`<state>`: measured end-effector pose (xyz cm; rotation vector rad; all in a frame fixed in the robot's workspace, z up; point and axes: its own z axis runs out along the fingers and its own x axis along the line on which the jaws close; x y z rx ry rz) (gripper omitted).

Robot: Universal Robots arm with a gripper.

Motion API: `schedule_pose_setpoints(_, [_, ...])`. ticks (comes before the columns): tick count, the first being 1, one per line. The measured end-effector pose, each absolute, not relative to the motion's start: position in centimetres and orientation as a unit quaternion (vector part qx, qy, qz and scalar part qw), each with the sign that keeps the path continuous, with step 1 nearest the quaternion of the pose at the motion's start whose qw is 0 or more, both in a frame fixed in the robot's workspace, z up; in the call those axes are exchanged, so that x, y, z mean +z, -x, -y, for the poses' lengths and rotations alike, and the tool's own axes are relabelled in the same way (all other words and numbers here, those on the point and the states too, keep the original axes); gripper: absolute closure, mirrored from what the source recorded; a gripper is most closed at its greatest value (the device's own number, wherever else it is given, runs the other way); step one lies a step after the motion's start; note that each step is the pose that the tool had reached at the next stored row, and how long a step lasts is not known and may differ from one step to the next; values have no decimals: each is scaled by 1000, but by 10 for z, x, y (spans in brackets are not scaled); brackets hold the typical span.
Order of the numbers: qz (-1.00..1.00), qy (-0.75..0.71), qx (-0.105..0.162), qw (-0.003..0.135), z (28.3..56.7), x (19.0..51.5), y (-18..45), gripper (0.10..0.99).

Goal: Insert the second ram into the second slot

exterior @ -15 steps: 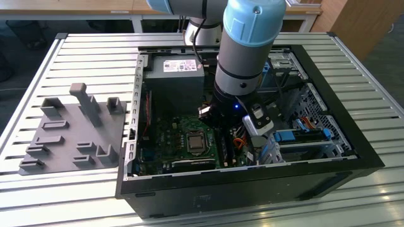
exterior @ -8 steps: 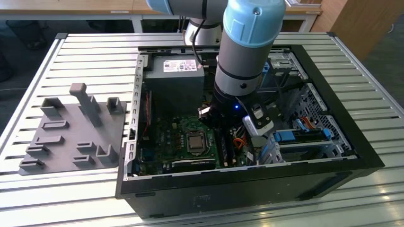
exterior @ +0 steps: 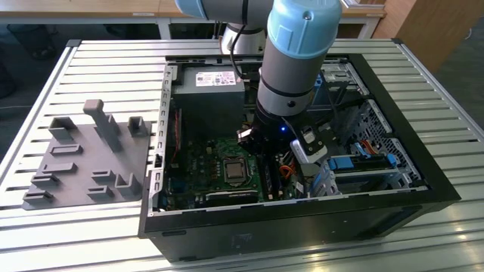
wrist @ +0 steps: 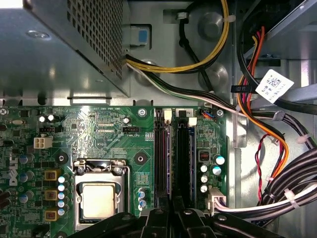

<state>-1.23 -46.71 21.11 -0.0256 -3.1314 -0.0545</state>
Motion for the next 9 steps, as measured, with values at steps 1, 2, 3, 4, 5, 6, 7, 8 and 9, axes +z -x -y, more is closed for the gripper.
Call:
schedule_pose_setpoints(1, [1000, 8, -18, 5, 467, 211, 12, 949])
schedule_pose_setpoints(2, [1000, 8, -18, 5, 467, 210, 12, 949])
schedule_pose_setpoints(3, [1000, 8, -17, 5, 467, 210, 12, 949])
schedule_pose_setpoints(4, [1000, 8, -17, 5, 467, 210, 12, 949])
schedule_pose_setpoints(5, [1000, 8, -17, 5, 467, 209, 12, 949])
schedule_pose_setpoints(6, [1000, 8, -17, 5, 467, 209, 12, 949])
schedule_pose_setpoints(7, [1000, 8, -17, 5, 467, 208, 12, 949])
schedule_pose_setpoints(8, [1000, 8, -17, 5, 467, 208, 12, 949])
schedule_pose_setpoints(9, [1000, 8, -17, 5, 467, 207, 12, 949])
